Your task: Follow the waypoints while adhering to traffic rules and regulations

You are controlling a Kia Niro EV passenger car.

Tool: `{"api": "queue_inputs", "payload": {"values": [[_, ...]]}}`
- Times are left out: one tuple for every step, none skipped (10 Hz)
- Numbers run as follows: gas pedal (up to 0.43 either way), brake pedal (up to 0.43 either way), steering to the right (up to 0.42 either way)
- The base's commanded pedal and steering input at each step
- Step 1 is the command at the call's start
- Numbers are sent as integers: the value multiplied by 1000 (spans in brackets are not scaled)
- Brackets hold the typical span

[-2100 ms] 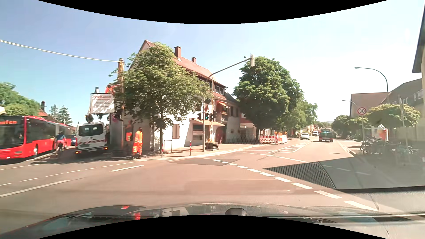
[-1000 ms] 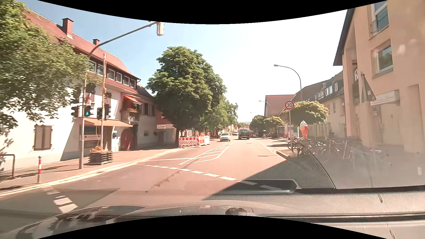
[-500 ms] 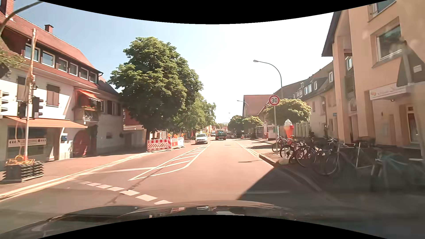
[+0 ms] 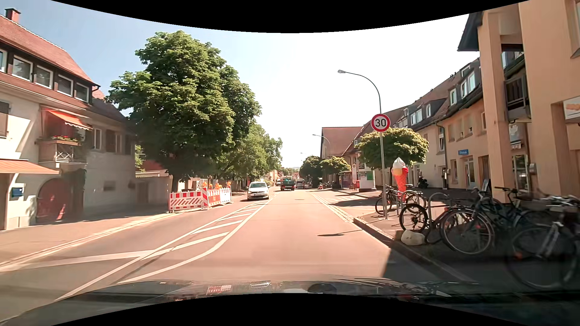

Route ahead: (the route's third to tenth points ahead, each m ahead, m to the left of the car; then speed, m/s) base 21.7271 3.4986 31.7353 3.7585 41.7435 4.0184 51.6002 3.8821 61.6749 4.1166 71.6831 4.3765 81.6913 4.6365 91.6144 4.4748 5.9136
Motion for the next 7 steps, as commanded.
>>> {"api": "queue_inputs", "payload": {"values": [[209, 0, 21], [209, 0, 15], [197, 0, 10], [157, 0, 7], [138, 0, 5], [118, 0, 4], [110, 0, 1]]}}
